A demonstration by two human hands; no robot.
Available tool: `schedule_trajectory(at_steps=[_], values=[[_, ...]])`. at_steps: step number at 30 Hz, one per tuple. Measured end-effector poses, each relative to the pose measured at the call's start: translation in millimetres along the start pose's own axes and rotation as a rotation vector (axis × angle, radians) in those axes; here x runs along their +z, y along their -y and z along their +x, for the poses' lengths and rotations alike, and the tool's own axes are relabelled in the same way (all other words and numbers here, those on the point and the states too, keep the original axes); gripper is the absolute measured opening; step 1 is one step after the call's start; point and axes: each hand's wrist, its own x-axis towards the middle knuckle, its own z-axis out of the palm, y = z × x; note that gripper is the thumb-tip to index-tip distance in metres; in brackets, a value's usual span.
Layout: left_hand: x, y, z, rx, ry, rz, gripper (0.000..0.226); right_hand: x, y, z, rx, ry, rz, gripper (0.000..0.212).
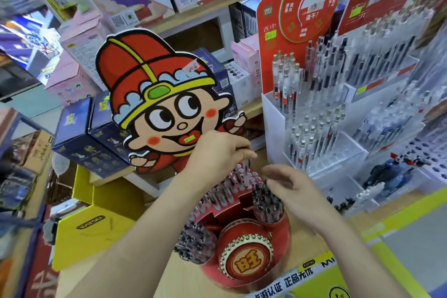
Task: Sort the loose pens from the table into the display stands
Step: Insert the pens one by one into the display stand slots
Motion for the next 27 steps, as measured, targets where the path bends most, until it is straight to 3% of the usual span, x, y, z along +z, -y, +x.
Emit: schedule_trajectory(at_steps=[8, 17, 23, 27], values=[[0, -1, -1, -0.092, 0.039, -0.076, 0.013, -1, -6, 7, -0.055, 0.114, -0.246, 0.029], [18, -3, -6, -0.03, 0.14, 0.291, 0.021, -5, -12, 7, -0.154, 0.173, -0.384, 0.038], [18, -7, -1, -0.173, 0.095, 0.299, 0.012, -4, -14, 3, -0.174, 0.149, -0.375, 0.038], [20, -10, -2, -0.174, 0.119, 0.325, 0.006, -3, -14, 0, -0.183, 0.14, -0.392, 0.04]])
